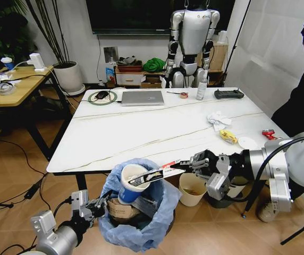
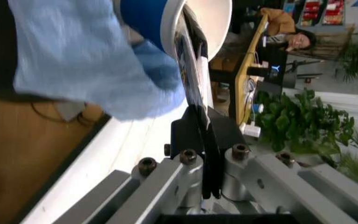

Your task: Pick up the trash bin and place the trash from the table into it.

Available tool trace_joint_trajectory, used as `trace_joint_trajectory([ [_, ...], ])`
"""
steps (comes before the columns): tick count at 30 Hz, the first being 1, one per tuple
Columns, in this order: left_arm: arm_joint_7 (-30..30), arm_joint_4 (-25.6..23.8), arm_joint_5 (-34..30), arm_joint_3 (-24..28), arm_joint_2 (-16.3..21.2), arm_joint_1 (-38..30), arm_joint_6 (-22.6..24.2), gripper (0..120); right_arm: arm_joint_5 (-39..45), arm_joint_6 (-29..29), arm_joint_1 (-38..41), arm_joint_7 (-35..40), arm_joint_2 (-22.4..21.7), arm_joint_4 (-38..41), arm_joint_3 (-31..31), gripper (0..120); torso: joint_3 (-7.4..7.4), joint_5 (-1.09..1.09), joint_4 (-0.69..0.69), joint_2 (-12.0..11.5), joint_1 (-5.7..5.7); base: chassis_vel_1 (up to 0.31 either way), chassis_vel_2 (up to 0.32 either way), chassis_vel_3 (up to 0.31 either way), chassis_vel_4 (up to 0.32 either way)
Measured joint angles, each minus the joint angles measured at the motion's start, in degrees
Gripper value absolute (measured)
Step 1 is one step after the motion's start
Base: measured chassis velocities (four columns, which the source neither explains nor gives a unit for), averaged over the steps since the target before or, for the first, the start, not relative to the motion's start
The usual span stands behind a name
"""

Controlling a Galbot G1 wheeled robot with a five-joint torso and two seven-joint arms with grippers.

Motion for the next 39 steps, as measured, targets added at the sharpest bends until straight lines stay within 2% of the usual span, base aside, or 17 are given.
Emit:
trace_joint_trajectory([
  [13, 0.0, 0.03, 0.01, 0.15, 0.31, -0.17, 0.02, 0, -1.25, 0.64, 4.18, 0.0, 0.96, -2.27, -0.43, 0, 0.0, -0.02, 0.01, 0.0, 0.0, 0.0, 0.0, 0.0, 0.0],
  [18, 0.0, 0.23, -0.02, 0.15, 0.41, -0.24, 0.02, 0, -1.78, 0.82, 3.08, -0.03, 0.83, -3.15, 0.36, 0, 0.0, -0.01, 0.0, 0.0, 0.0, 0.0, 0.0, 0.0, 0.0],
  [26, 0.13, 0.82, -0.05, 0.02, 0.79, -0.43, -0.03, 0, 3.18, 0.88, 6.69, -0.03, -0.13, -3.85, 1.12, 0, 0.0, -0.01, 0.0, 0.0, 0.0, 0.0, 0.0, 0.0, 0.0],
  [30, -0.31, 1.28, -0.39, -0.49, 1.08, -0.67, -0.21, 0, 7.26, 0.29, 7.68, -0.06, -1.52, -0.98, 1.45, 0, 0.0, -0.02, 0.0, 0.0, 0.0, 0.0, 0.0, 0.0, 0.0],
  [34, -0.54, 1.18, -1.07, -0.51, 1.02, -0.83, -0.27, 0, 7.33, 0.12, 5.87, -0.07, -2.04, 1.16, 1.31, 0, 0.0, -0.03, 0.0, 0.0, 0.0, 0.0, 0.0, 0.0, 0.0],
  [39, -0.58, 0.16, -1.26, -0.94, 0.28, -0.24, -0.31, 0, 2.79, -0.03, 0.4, -0.03, -1.5, 3.67, 0.64, 0, 0.0, 0.0, 0.01, 0.0, 0.0, 0.0, 0.0, 0.0, 0.0],
])
